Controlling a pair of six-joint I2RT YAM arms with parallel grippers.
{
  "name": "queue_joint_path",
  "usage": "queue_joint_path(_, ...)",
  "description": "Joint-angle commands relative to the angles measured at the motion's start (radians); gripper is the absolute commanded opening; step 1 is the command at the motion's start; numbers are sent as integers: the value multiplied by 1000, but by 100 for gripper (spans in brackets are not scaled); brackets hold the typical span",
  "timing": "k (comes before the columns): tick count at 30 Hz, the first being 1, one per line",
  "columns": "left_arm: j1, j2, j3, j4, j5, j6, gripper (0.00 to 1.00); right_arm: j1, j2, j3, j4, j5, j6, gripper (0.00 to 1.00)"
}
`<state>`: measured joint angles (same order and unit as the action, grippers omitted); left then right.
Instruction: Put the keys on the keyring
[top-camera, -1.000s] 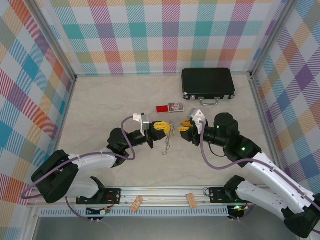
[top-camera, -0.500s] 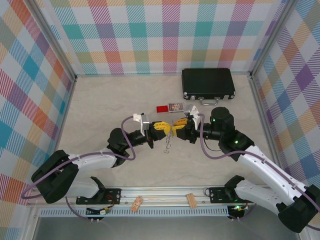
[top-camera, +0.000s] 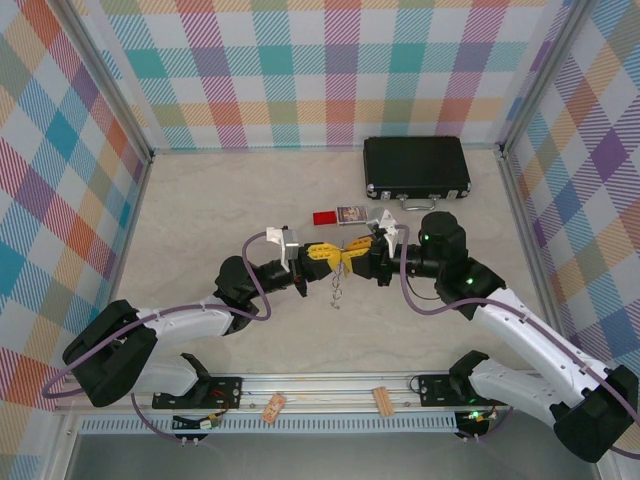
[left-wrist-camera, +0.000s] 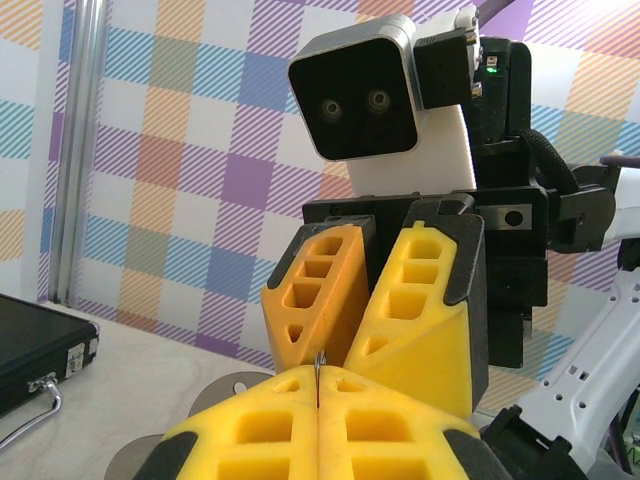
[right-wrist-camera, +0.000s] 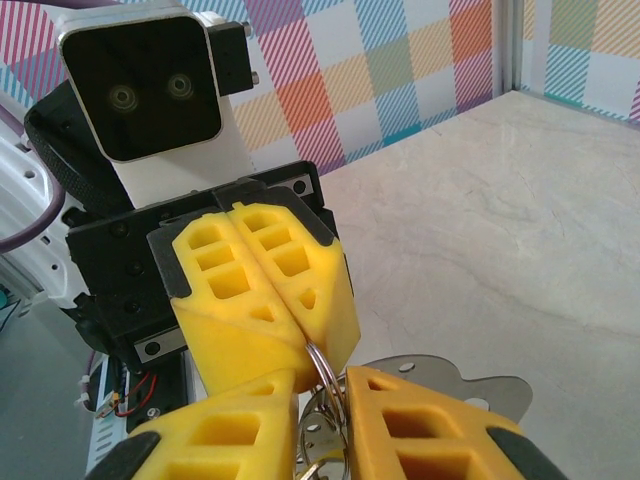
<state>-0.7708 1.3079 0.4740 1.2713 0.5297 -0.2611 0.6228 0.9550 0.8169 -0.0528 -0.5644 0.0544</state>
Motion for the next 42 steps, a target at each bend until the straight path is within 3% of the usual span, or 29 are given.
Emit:
queue_joint_path(1,-7,-23,5,68,7,10,0,-12,11,-6,21,-27,13,17)
queue_joint_path(6,-6,-21,11,68,14,10,0,-23,18,-10,19,-39,18,16)
queue_joint_path(12,-7,-21,17,66,14,7,0,-29,21,-12,18,-57,15,0)
queue_joint_path(24,-7,-17,-8,62,-11,25,0,-36,-16,16,-64,-22,-47,0)
queue_joint_path(27,-3,-10,-19,62,-28,28,11,-37,-17,42,-115,-12,-71,0)
queue_joint_path(30,7,-12,-30,59,-25,25,12,-37,-19,68,-157,8,-100,0)
queue_joint_path(33,29,-18,-41,57,-18,14,25,-37,-13,108,-227,34,-143,0)
queue_joint_path(42,90,-78,-43,-94,55,91,29,-20,77,291,-528,112,-421,0)
